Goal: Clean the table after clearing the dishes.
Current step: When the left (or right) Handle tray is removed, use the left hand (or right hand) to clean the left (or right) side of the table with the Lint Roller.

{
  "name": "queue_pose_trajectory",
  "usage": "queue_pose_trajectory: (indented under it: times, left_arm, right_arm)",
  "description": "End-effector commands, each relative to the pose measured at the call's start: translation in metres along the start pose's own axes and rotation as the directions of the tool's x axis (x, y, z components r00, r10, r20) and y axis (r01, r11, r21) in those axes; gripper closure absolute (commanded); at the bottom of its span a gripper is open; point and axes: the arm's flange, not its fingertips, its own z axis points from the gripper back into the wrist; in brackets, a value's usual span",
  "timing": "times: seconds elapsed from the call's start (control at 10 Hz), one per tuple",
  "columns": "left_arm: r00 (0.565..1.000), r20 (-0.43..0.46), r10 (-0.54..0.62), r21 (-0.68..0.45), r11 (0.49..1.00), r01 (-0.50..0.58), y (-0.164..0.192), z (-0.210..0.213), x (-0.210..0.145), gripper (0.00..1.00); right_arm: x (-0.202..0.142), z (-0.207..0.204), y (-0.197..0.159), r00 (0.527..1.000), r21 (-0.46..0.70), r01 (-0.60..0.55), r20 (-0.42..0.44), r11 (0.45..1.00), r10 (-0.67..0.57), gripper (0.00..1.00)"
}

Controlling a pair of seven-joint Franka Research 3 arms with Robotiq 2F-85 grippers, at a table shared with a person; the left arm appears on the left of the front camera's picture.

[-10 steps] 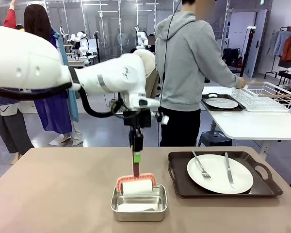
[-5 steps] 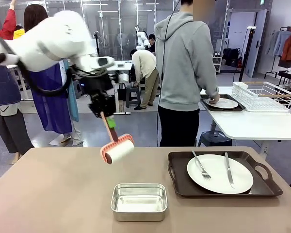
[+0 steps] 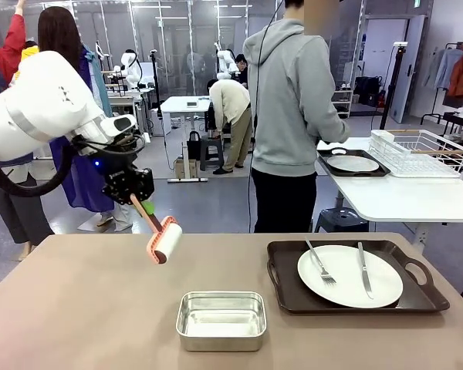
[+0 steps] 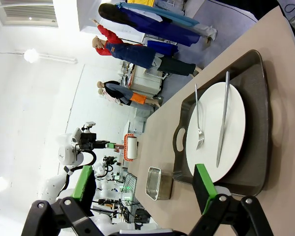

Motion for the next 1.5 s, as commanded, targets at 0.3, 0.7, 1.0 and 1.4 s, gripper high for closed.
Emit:
queue_pose_trajectory:
  times: [0.3,0.7,1.0,1.4]
  left_arm:
    - [0.999,-0.039,0.037,-0.022,0.999,-0.038,0.005,0.007,0.002,0.87]
    - [0.999,-0.017,0.045,-0.112,0.993,-0.047,0.05,-0.024,-0.003,0.79]
    - [0.992,0.026,0.12,-0.164,0.98,-0.115,0.082,-0.061,-0.019,0.79]
    - [0.977,0.043,0.208,-0.213,0.958,-0.194,0.123,-0.084,-0.031,0.79]
  right_arm:
    - [-0.002,0.0,0.004,1.0,0.003,-0.007,0.005,1.0,0.007,0.0]
    - [-0.002,0.0,0.004,1.0,0.003,-0.007,0.005,1.0,0.007,0.0]
    - [-0.002,0.0,0.004,1.0,0.003,-0.007,0.005,1.0,0.007,0.0]
    - [-0.002,0.0,0.004,1.0,0.003,-0.007,0.005,1.0,0.007,0.0]
